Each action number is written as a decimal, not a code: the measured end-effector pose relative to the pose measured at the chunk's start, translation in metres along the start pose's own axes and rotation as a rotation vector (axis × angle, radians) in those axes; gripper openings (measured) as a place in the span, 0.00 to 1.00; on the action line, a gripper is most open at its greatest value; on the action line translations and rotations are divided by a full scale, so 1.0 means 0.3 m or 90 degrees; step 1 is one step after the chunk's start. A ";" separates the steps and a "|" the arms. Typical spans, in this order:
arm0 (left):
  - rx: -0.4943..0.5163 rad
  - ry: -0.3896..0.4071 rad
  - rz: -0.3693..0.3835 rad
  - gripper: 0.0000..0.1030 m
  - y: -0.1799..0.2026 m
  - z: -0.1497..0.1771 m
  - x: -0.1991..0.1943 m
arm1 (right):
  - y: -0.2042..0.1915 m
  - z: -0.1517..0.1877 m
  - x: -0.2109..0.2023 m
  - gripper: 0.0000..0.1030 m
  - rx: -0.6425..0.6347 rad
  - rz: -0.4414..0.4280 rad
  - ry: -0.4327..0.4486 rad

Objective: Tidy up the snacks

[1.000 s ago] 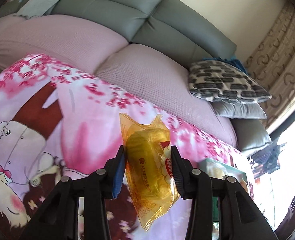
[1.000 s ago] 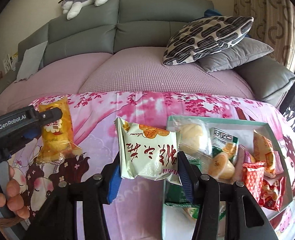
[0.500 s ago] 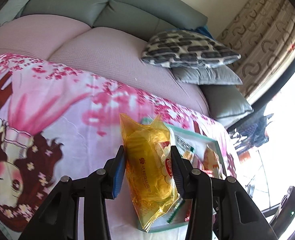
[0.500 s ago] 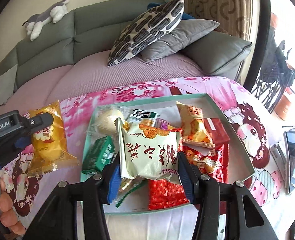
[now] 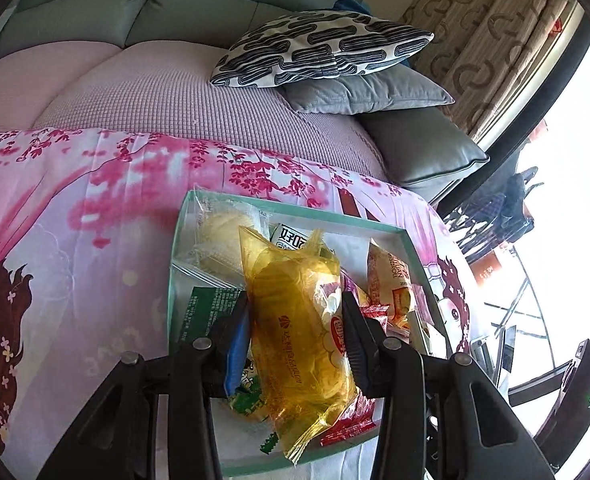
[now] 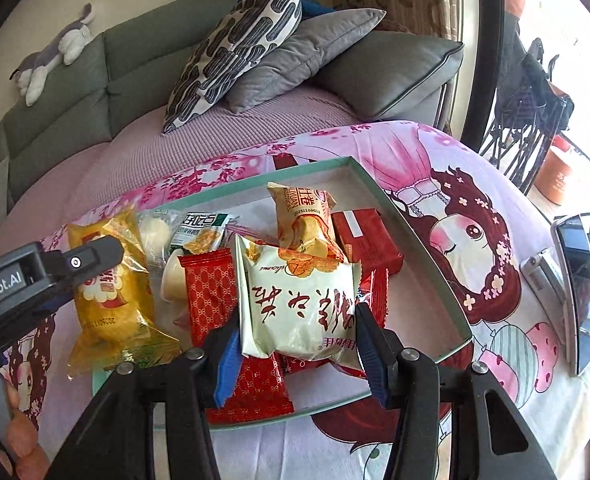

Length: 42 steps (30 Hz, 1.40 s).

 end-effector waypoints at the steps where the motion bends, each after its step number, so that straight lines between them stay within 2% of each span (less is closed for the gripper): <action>1: 0.000 -0.003 -0.003 0.43 0.002 0.003 0.011 | 0.003 -0.001 0.003 0.53 -0.003 0.001 0.004; 12: 0.004 -0.020 -0.033 0.44 0.006 0.024 0.023 | -0.001 -0.007 0.017 0.57 -0.023 -0.002 0.009; 16: 0.004 -0.018 -0.045 0.53 0.003 0.025 -0.012 | -0.007 -0.004 0.014 0.58 -0.032 0.000 0.008; 22: 0.023 -0.007 -0.092 0.73 -0.001 0.022 -0.072 | -0.014 0.005 0.014 0.67 -0.032 -0.011 -0.002; 24: 0.028 0.001 -0.115 0.77 -0.013 0.021 -0.093 | -0.012 0.007 0.013 0.68 -0.033 -0.011 -0.002; 26: 0.031 0.006 -0.140 0.86 -0.037 0.023 -0.110 | -0.011 0.007 0.012 0.68 -0.030 -0.014 0.001; 31: 0.060 0.021 -0.224 0.97 -0.108 0.045 -0.152 | -0.016 0.016 0.008 0.79 -0.045 -0.022 -0.003; 35: 0.085 0.028 -0.290 0.97 -0.163 0.075 -0.185 | -0.031 0.023 0.000 0.81 -0.069 -0.023 0.005; 37: 0.087 0.038 -0.318 0.97 -0.184 0.090 -0.201 | -0.039 0.027 -0.005 0.87 -0.077 -0.026 0.008; 42: 0.110 0.047 -0.422 0.97 -0.220 0.126 -0.233 | -0.048 0.041 -0.013 0.91 -0.085 -0.028 0.009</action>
Point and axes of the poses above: each gripper's, at about its wrist camera, not at the fingertips, and x roughly the way its jaws point, y to its right, z to its underside, the point moved 4 cm from there along x, roughly the way its jaws point, and after that the axes turned 8 degrees about y, right-handed, at the moved point
